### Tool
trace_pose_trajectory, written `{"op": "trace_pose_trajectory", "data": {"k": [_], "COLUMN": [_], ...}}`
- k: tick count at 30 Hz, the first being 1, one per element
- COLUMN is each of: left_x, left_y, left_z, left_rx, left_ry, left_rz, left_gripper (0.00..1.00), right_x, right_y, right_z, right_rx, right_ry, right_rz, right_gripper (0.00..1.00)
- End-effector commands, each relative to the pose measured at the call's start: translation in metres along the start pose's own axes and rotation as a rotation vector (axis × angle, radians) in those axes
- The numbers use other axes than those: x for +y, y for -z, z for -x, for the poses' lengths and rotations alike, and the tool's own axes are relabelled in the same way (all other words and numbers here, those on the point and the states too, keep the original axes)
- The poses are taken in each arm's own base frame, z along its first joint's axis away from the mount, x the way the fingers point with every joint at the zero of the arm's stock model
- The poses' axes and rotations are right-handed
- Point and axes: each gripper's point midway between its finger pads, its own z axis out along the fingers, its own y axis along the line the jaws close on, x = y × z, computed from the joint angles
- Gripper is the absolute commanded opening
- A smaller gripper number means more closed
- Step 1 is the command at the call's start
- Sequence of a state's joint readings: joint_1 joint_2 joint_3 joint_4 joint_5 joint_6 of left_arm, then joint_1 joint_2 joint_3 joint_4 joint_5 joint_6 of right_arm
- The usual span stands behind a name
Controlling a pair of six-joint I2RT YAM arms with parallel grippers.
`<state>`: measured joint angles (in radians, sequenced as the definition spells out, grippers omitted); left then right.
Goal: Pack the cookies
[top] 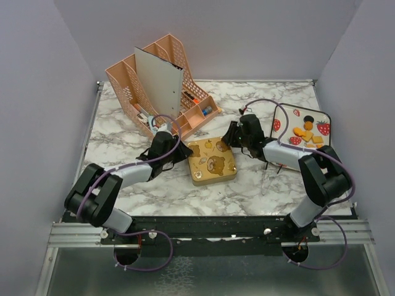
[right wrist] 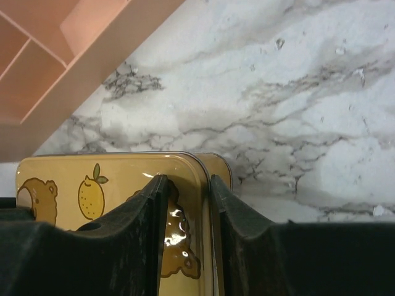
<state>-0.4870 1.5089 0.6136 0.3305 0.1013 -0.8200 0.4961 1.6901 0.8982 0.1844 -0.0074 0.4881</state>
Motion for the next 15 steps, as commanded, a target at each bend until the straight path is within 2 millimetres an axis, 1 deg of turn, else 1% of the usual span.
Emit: {"op": "trace_pose_trajectory", "data": {"k": [1, 3, 5, 6, 7, 9, 12, 15], "left_x": [0.021, 0.018, 0.016, 0.015, 0.013, 0.008, 0.002, 0.003], "left_y": [0.031, 0.039, 0.046, 0.050, 0.053, 0.060, 0.065, 0.065], "left_z": [-0.072, -0.065, -0.050, -0.042, -0.034, -0.017, 0.002, 0.007], "left_rx": [0.205, 0.168, 0.104, 0.071, 0.041, -0.017, -0.083, -0.088], "left_ry": [-0.006, -0.002, -0.009, -0.017, -0.028, -0.046, -0.066, -0.086], "left_rz": [0.067, 0.063, 0.079, 0.088, 0.097, 0.111, 0.119, 0.146], "left_gripper": [0.29, 0.31, 0.34, 0.35, 0.37, 0.41, 0.43, 0.43], "right_x": [-0.005, -0.002, -0.002, -0.001, -0.003, -0.001, 0.002, 0.002], "right_y": [0.034, 0.037, 0.042, 0.045, 0.050, 0.058, 0.072, 0.085], "right_z": [-0.102, -0.095, -0.084, -0.075, -0.073, -0.056, -0.039, -0.036], "right_rx": [0.337, 0.300, 0.264, 0.236, 0.239, 0.200, 0.156, 0.153], "right_ry": [-0.020, -0.012, 0.005, 0.015, 0.024, 0.044, 0.061, 0.074], "right_rz": [0.030, 0.045, 0.039, 0.036, 0.016, 0.005, -0.004, -0.006], "right_gripper": [0.35, 0.35, 0.36, 0.37, 0.38, 0.40, 0.43, 0.45]}}
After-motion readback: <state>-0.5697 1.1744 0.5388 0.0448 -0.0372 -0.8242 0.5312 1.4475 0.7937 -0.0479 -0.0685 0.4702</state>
